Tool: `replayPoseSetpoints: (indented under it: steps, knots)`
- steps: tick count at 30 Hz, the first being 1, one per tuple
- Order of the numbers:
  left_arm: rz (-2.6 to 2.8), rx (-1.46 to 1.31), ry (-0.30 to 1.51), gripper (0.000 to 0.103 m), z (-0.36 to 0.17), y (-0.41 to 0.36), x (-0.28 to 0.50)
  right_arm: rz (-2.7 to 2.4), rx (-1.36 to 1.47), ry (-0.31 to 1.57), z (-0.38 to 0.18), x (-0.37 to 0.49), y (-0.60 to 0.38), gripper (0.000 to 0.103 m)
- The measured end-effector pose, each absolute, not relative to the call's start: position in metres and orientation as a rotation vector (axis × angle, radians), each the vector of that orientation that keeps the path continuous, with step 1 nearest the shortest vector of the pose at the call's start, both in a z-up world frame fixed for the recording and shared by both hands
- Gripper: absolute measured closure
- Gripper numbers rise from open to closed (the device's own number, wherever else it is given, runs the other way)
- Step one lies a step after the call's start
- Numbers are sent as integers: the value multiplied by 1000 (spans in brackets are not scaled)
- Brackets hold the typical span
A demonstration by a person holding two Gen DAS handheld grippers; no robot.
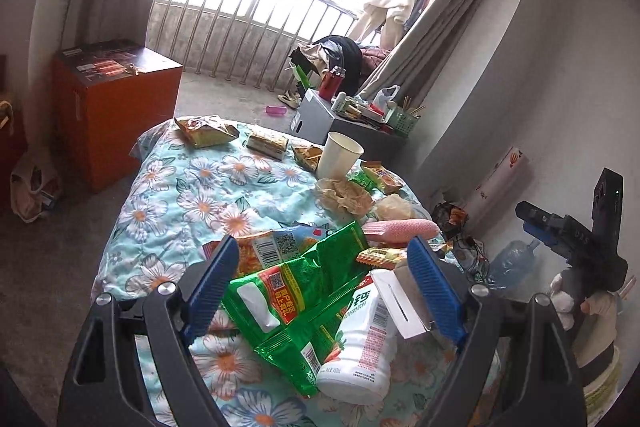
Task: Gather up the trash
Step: 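Move both grippers back over the bed toward the crumpled tan paper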
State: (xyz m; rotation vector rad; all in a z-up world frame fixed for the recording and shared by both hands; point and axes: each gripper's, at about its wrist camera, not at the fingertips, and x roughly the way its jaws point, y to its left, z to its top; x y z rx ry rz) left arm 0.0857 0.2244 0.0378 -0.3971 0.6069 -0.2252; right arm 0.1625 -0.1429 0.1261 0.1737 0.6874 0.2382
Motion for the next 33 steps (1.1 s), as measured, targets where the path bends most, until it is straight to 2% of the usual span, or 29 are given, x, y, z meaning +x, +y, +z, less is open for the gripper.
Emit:
replayPoseSetpoints:
  steps: [8,18,26,33]
  knots:
    - [-192,-346,671,19,45,214,99,273,291,794,122,192,-150,8]
    - [-209,-356,651,19,57,212,85,254,396,887,117,202,-162,9]
    - [-222,-380,670,19,59,218,93,272,390,899,122,201,-155,9]
    - [-296,-400,730,19,54,202,131,259,386,900,117,209,-162,11]
